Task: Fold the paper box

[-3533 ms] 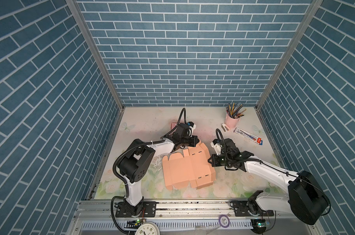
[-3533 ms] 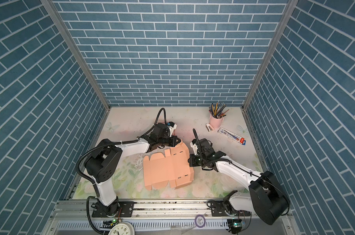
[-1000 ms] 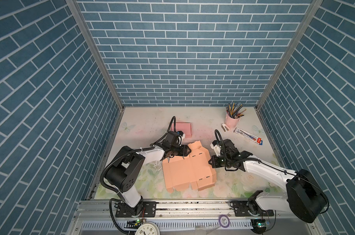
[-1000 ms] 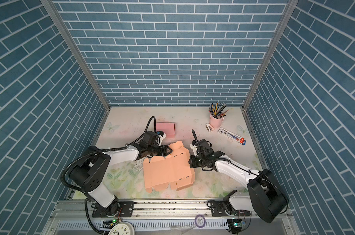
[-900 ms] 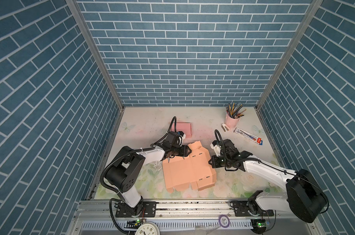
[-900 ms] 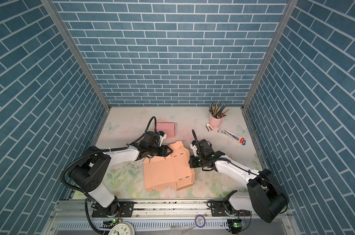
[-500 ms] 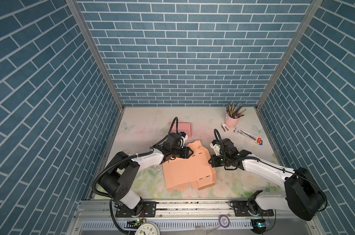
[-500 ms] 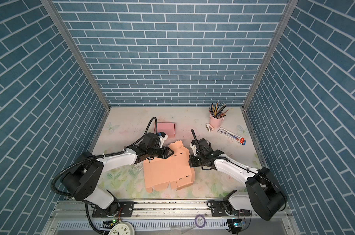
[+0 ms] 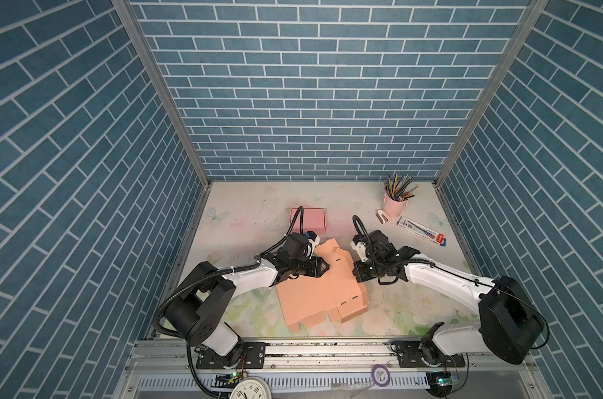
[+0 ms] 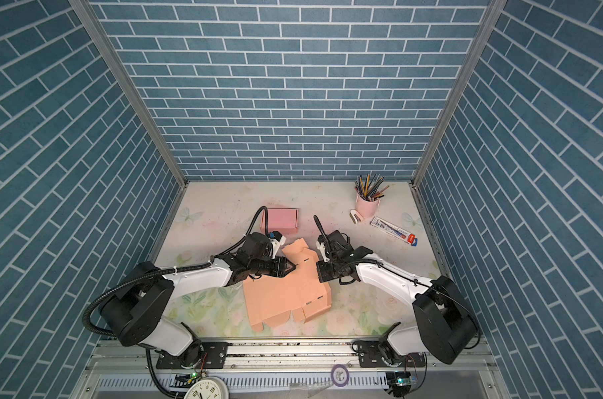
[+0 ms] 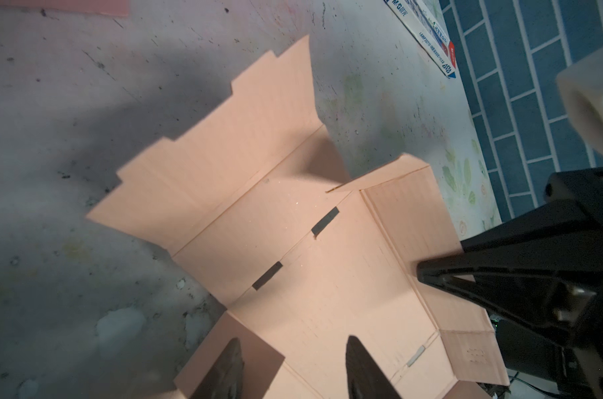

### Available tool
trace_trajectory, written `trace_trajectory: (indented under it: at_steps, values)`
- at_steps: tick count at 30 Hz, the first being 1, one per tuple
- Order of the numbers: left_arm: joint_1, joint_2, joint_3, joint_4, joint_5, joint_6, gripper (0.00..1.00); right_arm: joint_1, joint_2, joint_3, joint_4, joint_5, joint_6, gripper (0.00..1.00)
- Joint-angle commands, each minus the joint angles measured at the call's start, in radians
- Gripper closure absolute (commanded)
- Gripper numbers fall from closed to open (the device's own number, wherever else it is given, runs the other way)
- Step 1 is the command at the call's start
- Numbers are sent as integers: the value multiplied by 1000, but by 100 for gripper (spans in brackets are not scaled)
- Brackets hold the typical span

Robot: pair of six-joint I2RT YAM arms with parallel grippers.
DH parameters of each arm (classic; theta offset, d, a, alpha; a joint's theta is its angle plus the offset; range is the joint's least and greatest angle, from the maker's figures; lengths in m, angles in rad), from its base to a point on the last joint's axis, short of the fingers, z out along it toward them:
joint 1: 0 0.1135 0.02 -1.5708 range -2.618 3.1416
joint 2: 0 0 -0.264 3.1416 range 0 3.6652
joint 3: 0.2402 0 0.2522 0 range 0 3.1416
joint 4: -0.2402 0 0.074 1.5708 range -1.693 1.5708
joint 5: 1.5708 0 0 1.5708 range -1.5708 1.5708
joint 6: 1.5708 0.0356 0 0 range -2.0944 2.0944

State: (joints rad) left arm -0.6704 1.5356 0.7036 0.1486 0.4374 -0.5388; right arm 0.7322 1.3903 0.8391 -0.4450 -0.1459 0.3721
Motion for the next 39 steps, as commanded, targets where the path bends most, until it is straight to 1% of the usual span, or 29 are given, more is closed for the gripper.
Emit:
trace_trajectory:
  at_steps: [1,5,8,12,16,18,24,26,31,37,39]
  values:
    - [22,-43,-28,30,10,-19,52,34,10,64,-124,149,-85,100]
    - [82,-114,-62,37,34,-17,52,91,27,130,-212,265,-123,100]
    - [151,-164,-73,28,59,-8,53,146,50,184,-272,361,-145,100]
    - [241,-205,-62,19,77,-5,53,202,95,245,-331,443,-167,100]
    - [337,-176,-72,84,100,-73,53,257,151,316,-390,517,-179,100]
    - [361,-134,-70,122,102,-94,53,299,180,360,-422,587,-194,100]
    - [361,-9,-56,203,98,-123,54,384,253,442,-487,728,-245,100]
    - [352,16,-52,212,96,-114,54,403,272,463,-499,757,-256,100]
    - [317,49,-42,212,84,-85,54,443,309,487,-494,793,-292,100]
    - [277,70,-77,274,115,-94,54,449,344,481,-465,836,-309,100]
    - [268,69,-86,288,123,-95,54,450,346,468,-438,850,-332,100]
